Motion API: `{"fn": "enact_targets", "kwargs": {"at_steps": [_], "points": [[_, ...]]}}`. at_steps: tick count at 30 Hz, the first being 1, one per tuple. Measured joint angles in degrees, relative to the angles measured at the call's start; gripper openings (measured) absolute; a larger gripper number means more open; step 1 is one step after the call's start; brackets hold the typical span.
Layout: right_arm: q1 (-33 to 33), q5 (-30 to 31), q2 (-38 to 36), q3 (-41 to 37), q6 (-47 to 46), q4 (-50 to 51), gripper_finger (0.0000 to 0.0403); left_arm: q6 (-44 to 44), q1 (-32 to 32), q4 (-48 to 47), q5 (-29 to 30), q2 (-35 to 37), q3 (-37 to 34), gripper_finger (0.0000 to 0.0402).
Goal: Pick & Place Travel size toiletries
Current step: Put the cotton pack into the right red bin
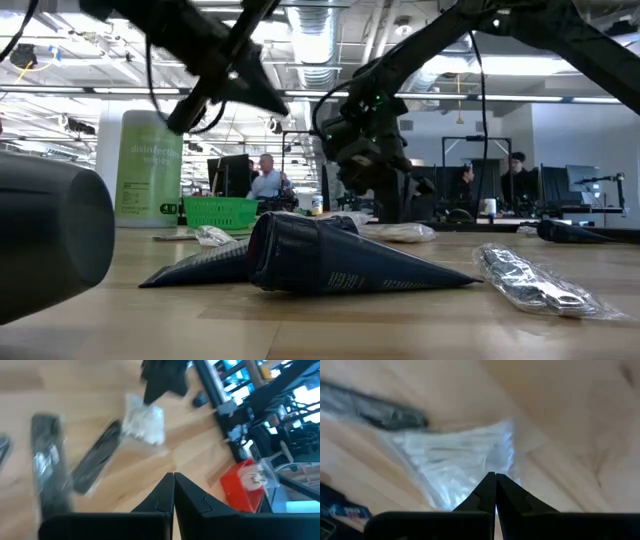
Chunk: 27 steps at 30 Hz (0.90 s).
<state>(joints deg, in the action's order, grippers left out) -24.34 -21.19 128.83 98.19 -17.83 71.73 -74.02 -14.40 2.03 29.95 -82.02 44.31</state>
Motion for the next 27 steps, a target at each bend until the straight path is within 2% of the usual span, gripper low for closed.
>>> {"fn": "enact_targets", "kwargs": {"at_steps": [6,10,15,21,24,27], "points": [[-1.4,-0.8,-4.0,0.0,0.1,-0.3,0.0000,-1.8,-1.4,10.0,-0.3,0.0,-3.6,0.0001],[-1.2,3.2,-7.6,0.0,2.9,0.5,0.0000,-0.1,-1.7,14.7,-0.5,0.0,-3.7,0.0002],[-0.5,3.3,-12.1,-0.1,10.0,1.1,0.0000,0.6,-1.7,16.1,-0.9,0.0,-3.7,0.0002],[1.9,3.2,-16.5,-0.2,11.3,0.0,0.0000,0.3,-1.8,16.1,-2.0,0.0,-3.7,0.0002],[2.6,3.3,-19.1,-4.3,9.9,-5.3,0.0000,0.1,-2.2,16.4,-1.9,0.0,-3.7,0.0002],[3.5,3.5,-23.7,-12.6,6.6,-13.3,0.0000,-0.2,-3.1,17.0,-1.2,0.0,-3.7,0.0002]]}}
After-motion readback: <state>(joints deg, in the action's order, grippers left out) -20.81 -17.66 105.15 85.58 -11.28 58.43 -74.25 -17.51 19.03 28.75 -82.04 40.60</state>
